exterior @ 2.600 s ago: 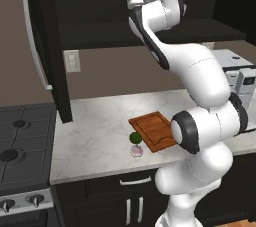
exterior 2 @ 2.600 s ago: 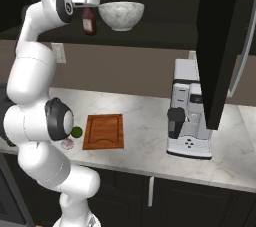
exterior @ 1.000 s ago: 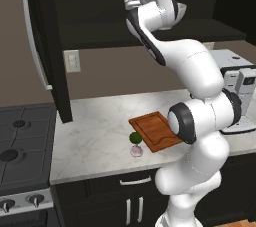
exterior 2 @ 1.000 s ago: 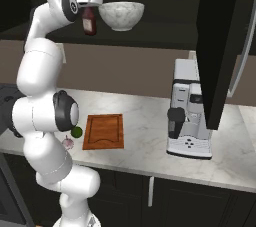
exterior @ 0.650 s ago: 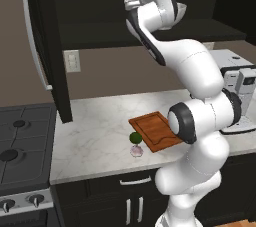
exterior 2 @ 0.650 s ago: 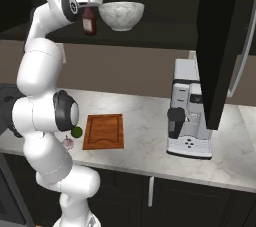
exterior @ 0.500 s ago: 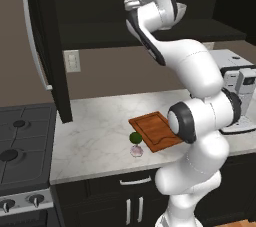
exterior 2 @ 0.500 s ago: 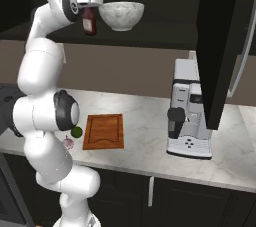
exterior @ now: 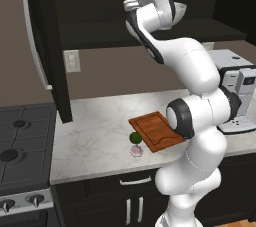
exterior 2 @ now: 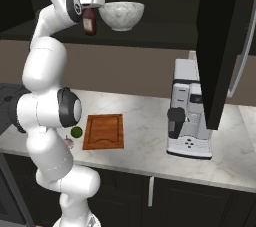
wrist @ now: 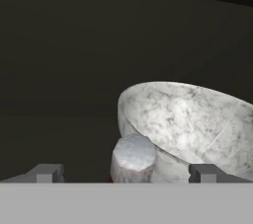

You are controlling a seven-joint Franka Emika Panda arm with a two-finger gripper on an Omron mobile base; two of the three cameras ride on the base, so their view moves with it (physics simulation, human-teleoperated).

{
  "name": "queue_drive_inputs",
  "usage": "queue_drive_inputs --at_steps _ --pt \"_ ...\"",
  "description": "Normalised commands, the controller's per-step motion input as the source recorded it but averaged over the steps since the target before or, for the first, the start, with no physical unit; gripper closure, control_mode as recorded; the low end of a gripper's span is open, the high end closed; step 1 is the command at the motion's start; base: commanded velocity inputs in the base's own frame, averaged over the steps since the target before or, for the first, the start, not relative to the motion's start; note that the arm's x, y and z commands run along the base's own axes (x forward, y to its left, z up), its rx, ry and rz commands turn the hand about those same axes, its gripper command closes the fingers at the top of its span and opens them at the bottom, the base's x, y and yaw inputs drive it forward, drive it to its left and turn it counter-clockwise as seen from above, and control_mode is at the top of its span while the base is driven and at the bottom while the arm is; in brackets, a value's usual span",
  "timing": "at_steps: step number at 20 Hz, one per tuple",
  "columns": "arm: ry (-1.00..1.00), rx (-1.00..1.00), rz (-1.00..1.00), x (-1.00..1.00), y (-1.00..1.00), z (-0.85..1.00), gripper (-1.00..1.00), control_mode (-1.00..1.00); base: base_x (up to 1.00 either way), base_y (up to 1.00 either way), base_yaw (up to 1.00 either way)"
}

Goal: Open the cabinet. Place the bowl and condiment on the counter. Then place the lime and garlic on the cutting board.

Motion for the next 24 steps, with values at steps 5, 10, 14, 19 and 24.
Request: queue_drive_inputs --at_steps 5,10,14,19,24 --pt "0.00 0.00 0.00 0.09 0.06 0.00 1.00 -1.00 0.00 0.00 0.00" --pt "0.00 0.00 0.00 0.00 0.14 0.00 1.00 -1.00 0.00 0.00 0.00" --pt "-0.01 -0.03 0.00 0.00 0.23 0.00 1.00 -1.00 0.00 0.00 0.00" --pt "-0.04 -0.03 0.00 0.00 0.19 0.00 1.00 -1.00 0.00 0.00 0.00" --pt "-0.09 -0.01 0.00 -0.03 0.11 0.00 1.00 -1.00 0.00 0.00 0.00"
